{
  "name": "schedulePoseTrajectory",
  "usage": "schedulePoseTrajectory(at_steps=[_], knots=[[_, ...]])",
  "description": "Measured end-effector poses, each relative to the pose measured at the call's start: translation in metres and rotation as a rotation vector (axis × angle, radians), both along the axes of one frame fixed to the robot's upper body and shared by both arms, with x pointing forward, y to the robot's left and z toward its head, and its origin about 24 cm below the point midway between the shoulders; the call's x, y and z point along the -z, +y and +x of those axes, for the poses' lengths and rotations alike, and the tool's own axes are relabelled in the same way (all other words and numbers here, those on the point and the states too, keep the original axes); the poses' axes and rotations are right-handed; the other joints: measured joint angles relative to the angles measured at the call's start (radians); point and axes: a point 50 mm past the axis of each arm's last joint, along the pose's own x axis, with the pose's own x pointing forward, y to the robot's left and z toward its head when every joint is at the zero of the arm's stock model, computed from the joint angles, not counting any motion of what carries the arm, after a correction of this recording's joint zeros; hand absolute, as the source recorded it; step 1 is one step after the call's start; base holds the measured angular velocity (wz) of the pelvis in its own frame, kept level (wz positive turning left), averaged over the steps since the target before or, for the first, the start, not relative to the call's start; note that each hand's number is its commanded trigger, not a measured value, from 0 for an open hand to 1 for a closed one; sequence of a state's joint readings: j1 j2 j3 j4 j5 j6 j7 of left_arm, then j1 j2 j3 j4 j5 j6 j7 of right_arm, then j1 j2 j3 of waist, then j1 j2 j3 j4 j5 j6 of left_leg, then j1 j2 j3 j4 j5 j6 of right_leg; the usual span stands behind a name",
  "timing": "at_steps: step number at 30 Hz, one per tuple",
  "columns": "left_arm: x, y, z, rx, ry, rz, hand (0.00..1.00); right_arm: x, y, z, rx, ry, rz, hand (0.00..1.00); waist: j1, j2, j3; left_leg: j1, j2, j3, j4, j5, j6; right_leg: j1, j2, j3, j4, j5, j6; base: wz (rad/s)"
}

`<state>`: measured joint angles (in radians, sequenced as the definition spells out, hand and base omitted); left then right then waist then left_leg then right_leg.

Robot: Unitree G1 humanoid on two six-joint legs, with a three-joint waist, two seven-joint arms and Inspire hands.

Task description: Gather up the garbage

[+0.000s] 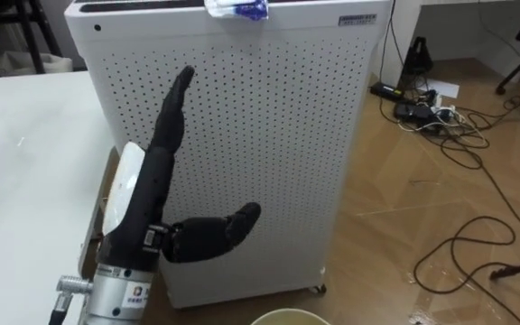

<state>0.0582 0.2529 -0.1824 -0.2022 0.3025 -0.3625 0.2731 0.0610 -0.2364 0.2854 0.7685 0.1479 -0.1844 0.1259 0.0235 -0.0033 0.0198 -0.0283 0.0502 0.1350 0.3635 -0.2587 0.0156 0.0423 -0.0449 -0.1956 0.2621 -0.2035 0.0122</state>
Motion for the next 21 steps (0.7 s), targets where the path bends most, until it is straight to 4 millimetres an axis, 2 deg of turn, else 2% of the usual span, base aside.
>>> schedulePoseTrajectory(at_steps=[1,4,6,7,8,9,10,11,12,13,14,15,16,17,18,19,20,21], knots=[[0.0,-0.001,0.0,-0.005,-0.005,0.012,0.0,0.001,0.0,-0.002,-0.005,0.007,0.005,1.0,0.005,0.001,0.0007,-0.016,0.01,-0.002,0.042,-0.018,-0.005,-0.016,0.003,0.0,0.038,-0.022,-0.007,-0.05],[-0.002,-0.001,0.001,-0.01,-0.022,0.035,0.0,0.001,0.0,-0.003,-0.018,0.016,0.015,1.0,0.009,0.001,0.0012,-0.057,0.012,-0.006,0.1,-0.029,-0.013,-0.061,0.005,0.0,0.105,-0.065,-0.022,0.06],[-0.004,-0.001,0.002,-0.012,-0.028,0.032,0.0,0.002,-0.001,-0.005,-0.021,0.022,0.014,1.0,0.009,0.004,0.0021,-0.086,0.017,-0.009,0.152,-0.022,-0.021,-0.073,0.002,0.008,0.124,-0.074,-0.029,0.06],[-0.005,0.0,0.002,-0.015,-0.033,0.031,0.0,0.002,0.0,-0.006,-0.028,0.027,0.017,1.0,0.009,0.0,0.0053,-0.141,0.021,-0.012,0.249,0.004,-0.027,-0.065,0.003,0.037,0.129,-0.079,-0.038,0.09],[-0.006,0.0,0.003,-0.015,-0.038,0.03,0.0,0.003,0.0,-0.006,-0.029,0.028,0.02,1.0,0.008,-0.008,0.0166,-0.182,0.016,-0.024,0.303,0.008,-0.031,-0.059,0.003,0.053,0.132,-0.081,-0.041,0.22],[-0.007,-0.002,0.002,-0.01,-0.049,0.021,0.0,0.004,0.0,-0.008,-0.022,0.037,0.021,1.0,0.006,-0.012,0.0147,-0.235,-0.023,-0.065,0.268,0.005,-0.029,-0.06,0.0,0.077,0.134,-0.086,-0.041,0.22],[-0.008,-0.003,0.002,-0.003,-0.066,0.007,0.0,0.006,-0.008,-0.011,-0.01,0.054,0.002,1.0,0.008,-0.007,0.0107,-0.279,-0.053,-0.097,0.149,0.035,-0.038,-0.072,0.0,0.091,0.14,-0.097,-0.045,0.09],[-0.009,-0.004,0.001,-0.002,-0.075,-0.001,0.0,0.007,-0.012,-0.012,-0.007,0.064,-0.007,1.0,0.015,-0.001,0.0072,-0.294,-0.064,-0.115,0.082,0.064,-0.039,-0.077,0.001,0.095,0.147,-0.103,-0.041,-0.25],[-0.011,-0.004,0.0,-0.007,-0.094,-0.012,0.0,0.009,-0.013,-0.016,-0.006,0.089,-0.017,1.0,0.039,0.0,0.0067,-0.31,-0.079,-0.132,0.002,0.145,-0.025,-0.09,-0.003,0.113,0.173,-0.123,-0.033,-0.55],[-0.012,-0.003,0.0,-0.013,-0.11,-0.013,0.0,0.011,-0.012,-0.019,-0.018,0.108,-0.028,1.0,0.059,-0.001,0.0041,-0.309,-0.079,-0.138,-0.008,0.192,-0.02,-0.095,-0.009,0.119,0.195,-0.147,-0.02,-0.53],[-0.013,-0.003,-0.001,-0.016,-0.117,-0.009,0.0,0.012,-0.012,-0.019,-0.024,0.113,-0.037,1.0,0.062,-0.003,-0.0004,-0.31,-0.082,-0.136,-0.003,0.204,-0.008,-0.095,-0.011,0.122,0.199,-0.156,-0.01,-0.43],[-0.014,-0.004,-0.001,-0.013,-0.13,-0.002,0.0,0.012,-0.012,-0.019,-0.038,0.116,-0.051,1.0,0.064,-0.008,-0.0112,-0.306,-0.083,-0.11,0.006,0.207,-0.002,-0.094,-0.025,0.126,0.205,-0.167,0.001,-0.25],[-0.015,-0.004,-0.002,-0.01,-0.135,-0.002,0.0,0.012,-0.012,-0.02,-0.044,0.118,-0.052,1.0,0.069,-0.021,-0.0098,-0.298,-0.088,-0.085,0.022,0.2,0.009,-0.082,-0.04,0.129,0.208,-0.17,0.01,-0.25],[-0.015,-0.004,-0.002,-0.009,-0.135,-0.002,0.0,0.012,-0.012,-0.02,-0.045,0.119,-0.052,1.0,0.07,-0.025,-0.0091,-0.292,-0.093,-0.08,0.036,0.195,0.017,-0.072,-0.048,0.131,0.212,-0.176,0.016,-0.29],[-0.016,-0.004,-0.002,-0.007,-0.14,-0.001,0.0,0.012,-0.012,-0.021,-0.046,0.12,-0.054,1.0,0.072,-0.034,-0.0097,-0.28,-0.114,-0.079,0.07,0.179,0.042,-0.06,-0.074,0.128,0.234,-0.197,0.031,-0.4],[-0.018,-0.005,-0.001,-0.005,-0.153,0.009,0.0,0.012,-0.012,-0.021,-0.049,0.121,-0.061,1.0,0.081,-0.043,-0.0108,-0.265,-0.141,-0.078,0.101,0.14,0.076,-0.057,-0.106,0.113,0.29,-0.218,0.05,-0.45],[-0.02,-0.006,0.0,-0.001,-0.164,0.011,0.0,0.012,-0.013,-0.02,-0.051,0.12,-0.064,1.0,0.086,-0.044,-0.0104,-0.257,-0.152,-0.079,0.116,0.123,0.084,-0.063,-0.118,0.104,0.335,-0.222,0.054,-0.38],[-0.025,-0.008,0.003,0.005,-0.192,0.014,0.0,0.012,-0.014,-0.02,-0.052,0.119,-0.068,1.0,0.087,-0.038,-0.0076,-0.243,-0.163,-0.077,0.141,0.094,0.095,-0.088,-0.144,0.081,0.446,-0.206,0.055,-0.14]])
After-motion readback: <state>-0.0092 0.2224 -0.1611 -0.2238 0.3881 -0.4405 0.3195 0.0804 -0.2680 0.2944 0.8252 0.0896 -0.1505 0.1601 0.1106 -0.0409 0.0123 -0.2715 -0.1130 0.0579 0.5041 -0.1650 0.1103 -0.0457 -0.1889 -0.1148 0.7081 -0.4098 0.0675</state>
